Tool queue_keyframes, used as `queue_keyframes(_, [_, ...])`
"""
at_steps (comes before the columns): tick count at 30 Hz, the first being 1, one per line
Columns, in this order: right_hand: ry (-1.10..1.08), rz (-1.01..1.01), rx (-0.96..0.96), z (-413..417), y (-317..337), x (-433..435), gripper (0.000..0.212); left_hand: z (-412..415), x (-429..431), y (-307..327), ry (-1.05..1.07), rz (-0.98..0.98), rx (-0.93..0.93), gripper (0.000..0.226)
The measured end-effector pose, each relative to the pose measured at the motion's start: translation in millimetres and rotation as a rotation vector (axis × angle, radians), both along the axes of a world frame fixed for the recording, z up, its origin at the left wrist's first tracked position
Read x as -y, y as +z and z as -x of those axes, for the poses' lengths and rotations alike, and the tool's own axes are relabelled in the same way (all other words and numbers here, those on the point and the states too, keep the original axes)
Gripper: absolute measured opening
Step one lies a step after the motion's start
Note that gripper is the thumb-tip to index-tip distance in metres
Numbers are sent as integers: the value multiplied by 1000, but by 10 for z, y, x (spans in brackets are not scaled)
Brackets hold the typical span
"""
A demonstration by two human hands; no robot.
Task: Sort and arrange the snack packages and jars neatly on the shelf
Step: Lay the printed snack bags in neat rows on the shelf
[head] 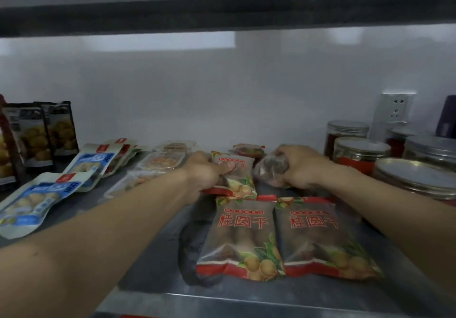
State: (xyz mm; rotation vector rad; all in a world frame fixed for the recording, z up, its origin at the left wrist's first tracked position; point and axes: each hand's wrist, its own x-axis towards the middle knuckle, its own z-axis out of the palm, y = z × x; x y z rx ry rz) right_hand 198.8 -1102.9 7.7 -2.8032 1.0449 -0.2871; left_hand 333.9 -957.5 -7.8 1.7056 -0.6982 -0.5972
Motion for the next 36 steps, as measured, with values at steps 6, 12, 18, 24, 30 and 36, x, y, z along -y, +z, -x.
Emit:
queue_keyframes(6, [-101, 237, 155, 16, 44, 49, 67, 35, 87, 2, 34, -36, 51, 30])
queue_keyframes(12, [68, -288, 614, 43, 41, 27, 60, 24, 65, 109, 0, -318, 395, 46])
queue_keyframes(18, [245, -1005, 874, 107, 128, -88, 49, 71, -21, 259, -132, 43, 367, 67])
queue_keyframes(24, [469, -1363, 779, 157, 175, -215, 47, 212, 76, 267, -270, 287, 25, 42])
queue_keyframes(30, [465, -1020, 756, 217, 234, -236, 55, 278, 93, 306, -194, 407, -16, 34])
queue_keyframes(36, [405, -792, 864, 235, 202, -236, 36, 379, 85, 323, -257, 417, 33, 32])
